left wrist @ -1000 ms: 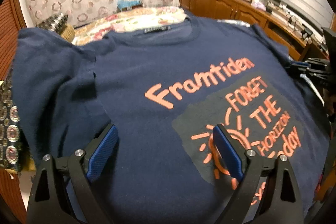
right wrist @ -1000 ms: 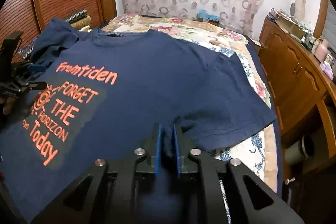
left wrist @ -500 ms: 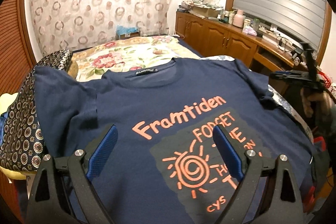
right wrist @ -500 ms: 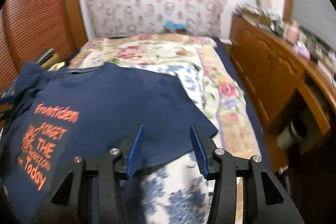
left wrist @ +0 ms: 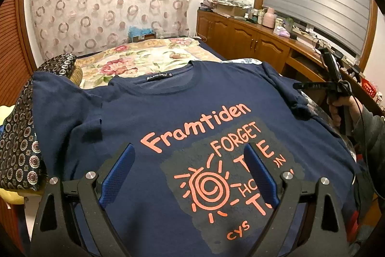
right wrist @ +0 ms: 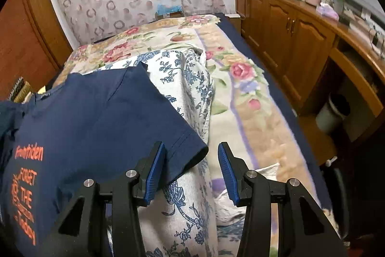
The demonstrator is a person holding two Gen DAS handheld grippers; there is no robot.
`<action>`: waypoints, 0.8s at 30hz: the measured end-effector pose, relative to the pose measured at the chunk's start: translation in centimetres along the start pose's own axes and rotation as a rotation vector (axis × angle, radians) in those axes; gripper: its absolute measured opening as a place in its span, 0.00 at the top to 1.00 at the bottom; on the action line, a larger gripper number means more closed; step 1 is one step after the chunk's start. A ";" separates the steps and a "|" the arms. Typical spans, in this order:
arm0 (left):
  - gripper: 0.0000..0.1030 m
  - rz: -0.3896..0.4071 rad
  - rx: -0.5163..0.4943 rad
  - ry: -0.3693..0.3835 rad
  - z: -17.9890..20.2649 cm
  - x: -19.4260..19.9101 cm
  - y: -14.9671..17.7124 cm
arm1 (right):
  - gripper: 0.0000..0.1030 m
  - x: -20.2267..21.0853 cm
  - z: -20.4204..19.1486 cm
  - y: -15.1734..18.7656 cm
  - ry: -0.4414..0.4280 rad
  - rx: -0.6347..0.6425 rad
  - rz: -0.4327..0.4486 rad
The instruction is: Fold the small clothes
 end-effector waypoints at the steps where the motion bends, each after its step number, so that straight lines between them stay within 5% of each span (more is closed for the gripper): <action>1: 0.10 -0.003 0.000 0.000 0.1 -0.1 0.0 | 0.54 -0.2 0.1 -0.2 -0.014 -0.008 -0.004; 2: 0.10 -0.004 0.001 -0.002 0.1 -0.3 0.1 | 0.54 -0.7 0.3 -0.8 -0.028 -0.009 -0.009; 6: 0.10 0.002 0.006 -0.002 0.3 -0.2 -0.1 | 0.91 1.1 -0.3 -1.9 -0.049 0.068 0.026; 7: 0.10 0.003 0.006 -0.003 0.2 -0.2 -0.1 | 0.94 1.5 -0.3 -2.2 -0.052 0.091 0.037; 17: 0.10 0.033 0.036 -0.034 -1.9 1.3 -0.5 | 0.95 4.9 -9.9 -4.5 -0.296 0.234 0.145; 24: 0.10 0.033 0.057 -0.045 -3.0 1.7 0.0 | 0.95 3.6 -17.8 -5.7 -0.412 0.322 0.127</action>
Point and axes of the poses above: each gripper's, at about its wrist camera, not at the fingertips, and x roughly against the way its jaws point, z to its right, y to its underside, the point moved 7 cm from there along -x, roughly the way its jaws point, and after that the axes turned 14 degrees about z, right-handed, at the moved point
